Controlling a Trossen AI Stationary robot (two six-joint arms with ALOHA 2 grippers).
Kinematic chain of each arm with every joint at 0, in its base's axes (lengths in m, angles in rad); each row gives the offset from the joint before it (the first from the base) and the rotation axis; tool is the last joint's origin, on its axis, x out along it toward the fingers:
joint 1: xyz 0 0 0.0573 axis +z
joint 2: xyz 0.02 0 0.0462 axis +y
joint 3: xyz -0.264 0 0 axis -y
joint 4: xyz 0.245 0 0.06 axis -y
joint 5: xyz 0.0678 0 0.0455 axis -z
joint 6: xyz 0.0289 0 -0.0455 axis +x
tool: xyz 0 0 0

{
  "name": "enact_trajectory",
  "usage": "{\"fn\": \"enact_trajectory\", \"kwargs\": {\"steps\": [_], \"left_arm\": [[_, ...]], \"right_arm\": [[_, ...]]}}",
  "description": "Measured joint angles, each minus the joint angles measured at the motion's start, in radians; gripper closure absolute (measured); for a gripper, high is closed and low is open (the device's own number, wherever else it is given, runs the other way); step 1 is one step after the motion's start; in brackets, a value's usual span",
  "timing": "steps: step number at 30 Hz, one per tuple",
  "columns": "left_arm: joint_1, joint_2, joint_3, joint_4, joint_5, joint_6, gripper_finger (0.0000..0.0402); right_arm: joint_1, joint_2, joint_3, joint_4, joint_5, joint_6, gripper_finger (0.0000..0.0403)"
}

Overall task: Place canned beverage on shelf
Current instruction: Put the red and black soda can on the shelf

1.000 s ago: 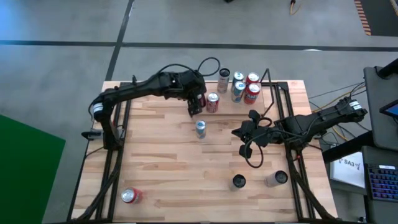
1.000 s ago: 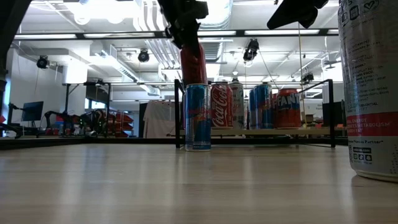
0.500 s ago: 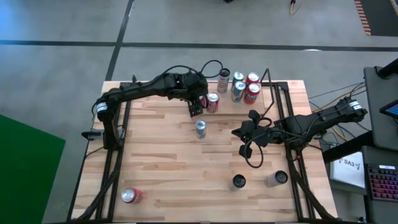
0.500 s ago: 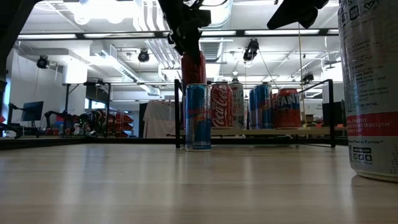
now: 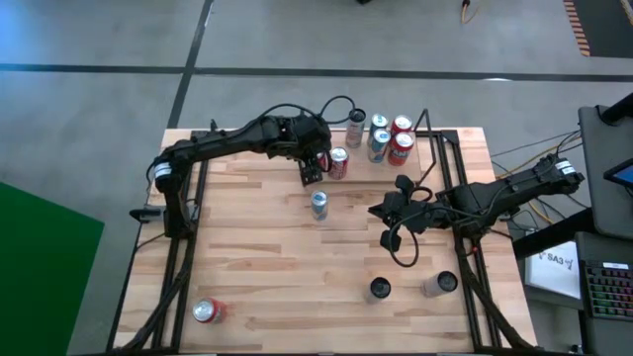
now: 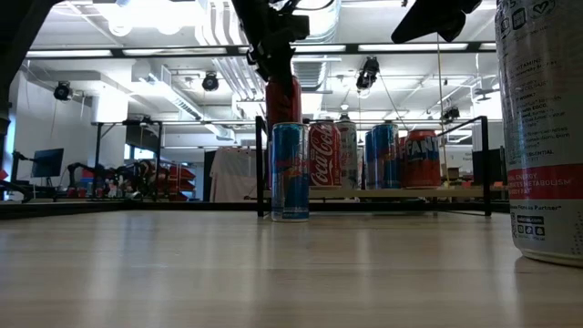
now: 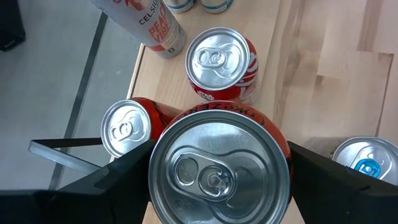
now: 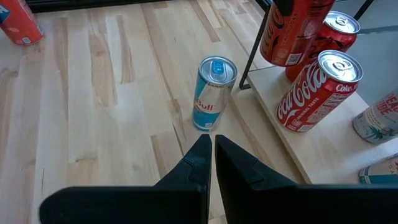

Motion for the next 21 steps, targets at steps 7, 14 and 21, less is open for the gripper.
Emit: {"fn": "enact_trajectory", "kwargs": {"steps": [7, 14, 21], "left_arm": [[0.009, 0.000, 0.000, 0.006, 0.013, 0.004, 0.0104], [0.020, 0.001, 0.000, 0.011, 0.015, 0.015, 0.0104], [0.032, 0.002, 0.000, 0.011, 0.017, 0.019, 0.0104]], "right_arm": [[0.000, 0.000, 0.000, 0.000, 0.000, 0.000, 0.0390], [0.000, 0.000, 0.000, 0.000, 0.000, 0.000, 0.0390], [0.000, 0.000, 0.000, 0.000, 0.000, 0.000, 0.0390]]}}
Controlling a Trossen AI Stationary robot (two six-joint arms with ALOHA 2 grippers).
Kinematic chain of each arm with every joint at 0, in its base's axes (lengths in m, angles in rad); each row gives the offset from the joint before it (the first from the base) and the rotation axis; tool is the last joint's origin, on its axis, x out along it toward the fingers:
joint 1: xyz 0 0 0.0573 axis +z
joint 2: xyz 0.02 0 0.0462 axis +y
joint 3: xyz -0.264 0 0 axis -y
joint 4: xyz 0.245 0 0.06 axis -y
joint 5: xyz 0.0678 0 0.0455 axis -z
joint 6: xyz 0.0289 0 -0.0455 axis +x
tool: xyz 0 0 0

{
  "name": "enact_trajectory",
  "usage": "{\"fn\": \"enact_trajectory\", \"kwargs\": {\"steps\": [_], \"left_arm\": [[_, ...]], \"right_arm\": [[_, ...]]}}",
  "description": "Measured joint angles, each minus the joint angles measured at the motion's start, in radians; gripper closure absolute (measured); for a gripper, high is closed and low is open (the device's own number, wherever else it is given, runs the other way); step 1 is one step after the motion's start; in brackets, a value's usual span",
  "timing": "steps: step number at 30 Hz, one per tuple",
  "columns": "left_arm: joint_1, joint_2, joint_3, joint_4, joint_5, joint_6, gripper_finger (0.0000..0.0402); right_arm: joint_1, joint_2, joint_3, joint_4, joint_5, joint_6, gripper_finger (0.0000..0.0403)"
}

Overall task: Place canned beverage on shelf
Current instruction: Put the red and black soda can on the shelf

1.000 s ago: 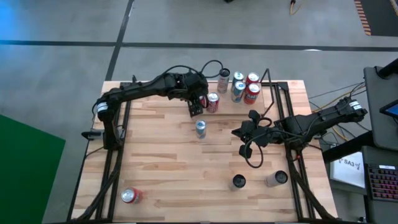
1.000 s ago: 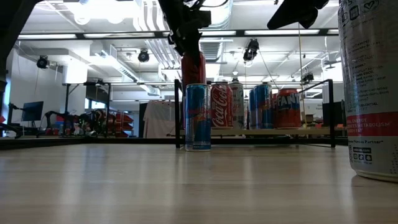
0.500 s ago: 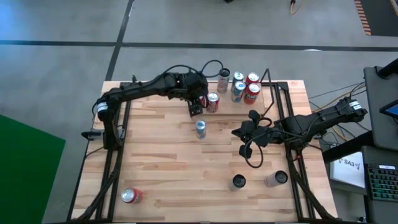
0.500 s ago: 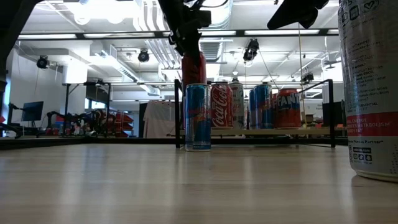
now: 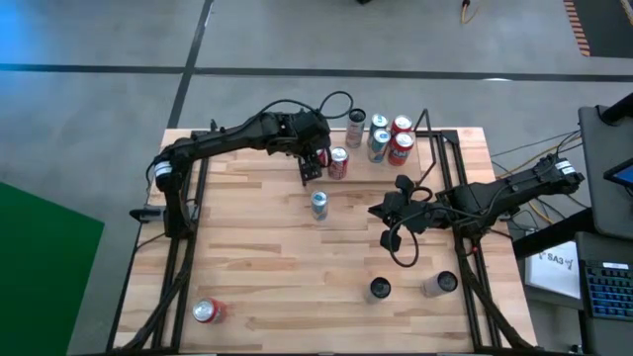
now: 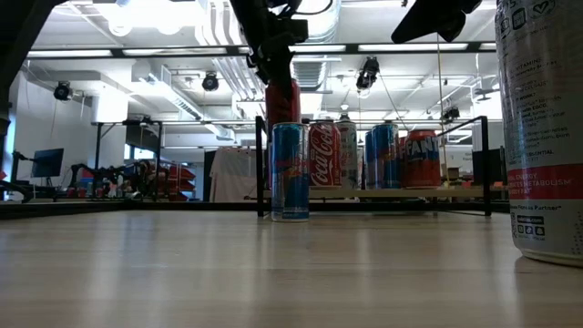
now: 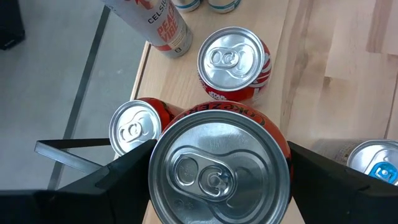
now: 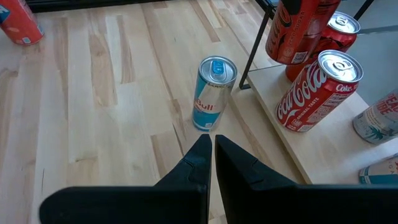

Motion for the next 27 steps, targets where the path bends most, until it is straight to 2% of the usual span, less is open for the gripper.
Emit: {"fn": "enact_trajectory", "kwargs": {"steps": [27], "left_arm": [[0.013, 0.000, 0.000, 0.011, 0.025, 0.007, 0.0104]], "right_arm": [[0.000, 0.000, 0.000, 0.000, 0.000, 0.000, 0.0390]]}}
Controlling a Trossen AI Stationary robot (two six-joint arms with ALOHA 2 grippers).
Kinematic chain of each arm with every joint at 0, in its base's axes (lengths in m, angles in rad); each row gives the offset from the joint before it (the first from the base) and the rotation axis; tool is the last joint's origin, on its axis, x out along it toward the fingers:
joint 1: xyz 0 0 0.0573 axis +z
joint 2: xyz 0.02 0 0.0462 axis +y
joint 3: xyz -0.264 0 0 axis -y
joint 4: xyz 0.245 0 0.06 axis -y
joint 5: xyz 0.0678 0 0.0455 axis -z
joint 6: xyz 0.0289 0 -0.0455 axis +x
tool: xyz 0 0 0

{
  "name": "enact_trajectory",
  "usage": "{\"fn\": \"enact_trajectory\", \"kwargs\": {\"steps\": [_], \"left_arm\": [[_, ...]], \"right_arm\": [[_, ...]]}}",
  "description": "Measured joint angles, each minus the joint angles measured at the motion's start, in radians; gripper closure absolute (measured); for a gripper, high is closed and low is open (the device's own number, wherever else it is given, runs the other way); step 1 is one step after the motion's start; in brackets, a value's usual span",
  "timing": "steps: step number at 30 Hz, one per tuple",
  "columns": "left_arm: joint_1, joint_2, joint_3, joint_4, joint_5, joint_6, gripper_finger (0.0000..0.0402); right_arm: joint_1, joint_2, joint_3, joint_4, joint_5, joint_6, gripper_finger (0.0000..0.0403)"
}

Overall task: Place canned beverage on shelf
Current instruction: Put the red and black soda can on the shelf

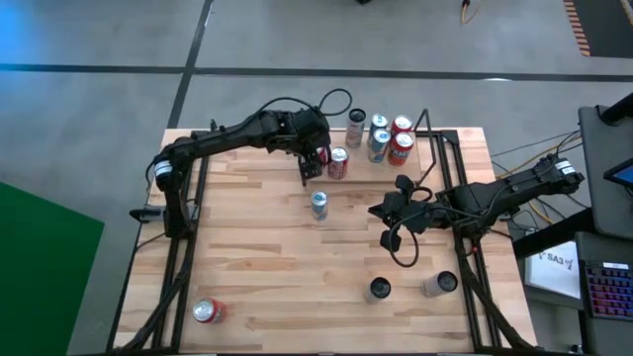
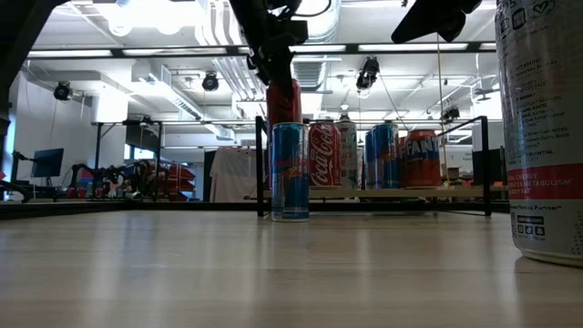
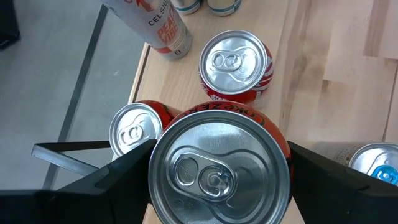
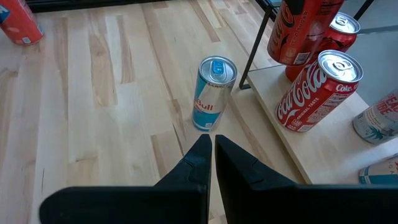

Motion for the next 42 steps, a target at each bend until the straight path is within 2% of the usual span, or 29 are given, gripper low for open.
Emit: {"fn": "enact_trajectory", "kwargs": {"steps": [23, 42], "left_arm": [[0.000, 0.002, -0.072, 0.051, 0.000, -0.002, 0.0104], [0.001, 0.002, -0.077, 0.071, 0.000, -0.007, 0.0104]], "right_arm": [[0.000, 0.000, 0.000, 0.000, 0.000, 0.000, 0.0390], [0.000, 0.000, 0.000, 0.000, 0.000, 0.000, 0.0390]]}}
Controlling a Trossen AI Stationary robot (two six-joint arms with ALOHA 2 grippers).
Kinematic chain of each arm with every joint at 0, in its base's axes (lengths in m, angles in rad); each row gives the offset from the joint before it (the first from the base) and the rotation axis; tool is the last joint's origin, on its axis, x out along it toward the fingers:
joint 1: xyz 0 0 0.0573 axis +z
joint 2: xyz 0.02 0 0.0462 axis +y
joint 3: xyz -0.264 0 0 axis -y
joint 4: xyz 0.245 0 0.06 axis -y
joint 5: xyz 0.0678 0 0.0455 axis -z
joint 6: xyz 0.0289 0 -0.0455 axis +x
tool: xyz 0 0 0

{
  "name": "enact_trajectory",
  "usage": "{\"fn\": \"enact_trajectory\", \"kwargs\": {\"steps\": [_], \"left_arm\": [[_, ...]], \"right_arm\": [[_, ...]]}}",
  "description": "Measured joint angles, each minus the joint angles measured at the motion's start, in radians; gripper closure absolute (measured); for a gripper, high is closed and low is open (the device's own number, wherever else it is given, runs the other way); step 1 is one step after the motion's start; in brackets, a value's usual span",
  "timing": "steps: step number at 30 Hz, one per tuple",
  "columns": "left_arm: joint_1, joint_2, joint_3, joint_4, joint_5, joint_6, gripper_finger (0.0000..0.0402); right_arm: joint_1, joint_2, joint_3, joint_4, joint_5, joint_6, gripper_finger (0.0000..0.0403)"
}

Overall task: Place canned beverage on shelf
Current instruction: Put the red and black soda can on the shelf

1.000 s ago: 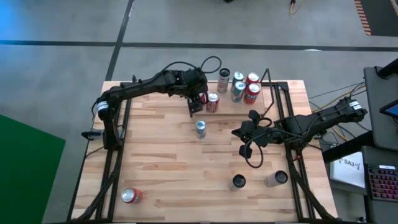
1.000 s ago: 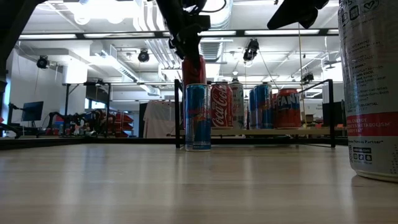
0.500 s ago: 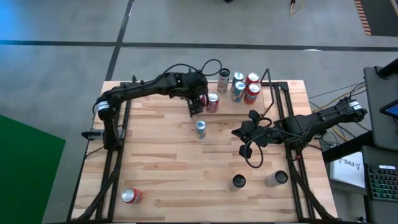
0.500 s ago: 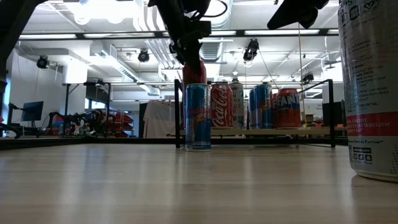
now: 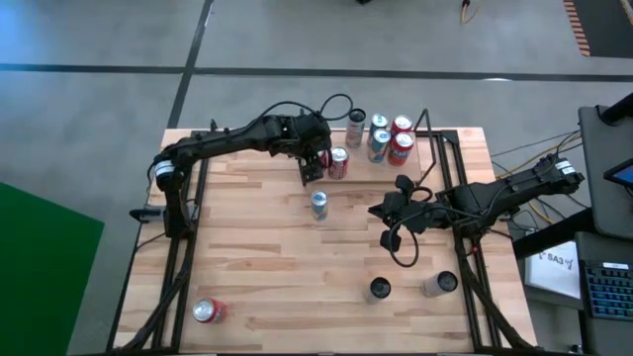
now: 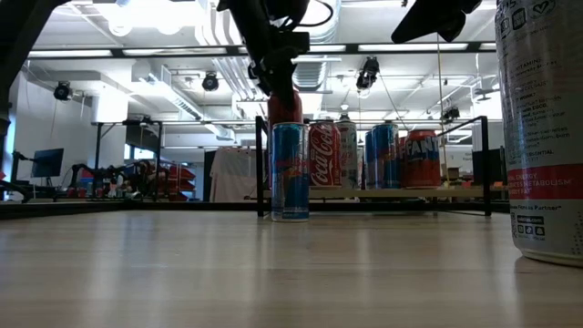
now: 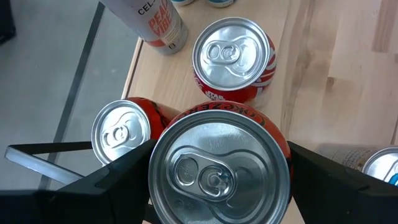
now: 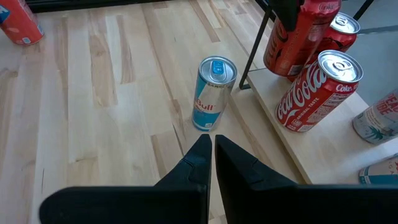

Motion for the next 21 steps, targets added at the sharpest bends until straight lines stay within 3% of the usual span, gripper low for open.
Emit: {"fn": "enact_trajectory", "kwargs": {"steps": [21], "left_arm": [[0.006, 0.000, 0.000, 0.007, 0.027, 0.002, 0.0104]], "right_arm": [[0.000, 0.000, 0.000, 0.000, 0.000, 0.000, 0.0390]]}}
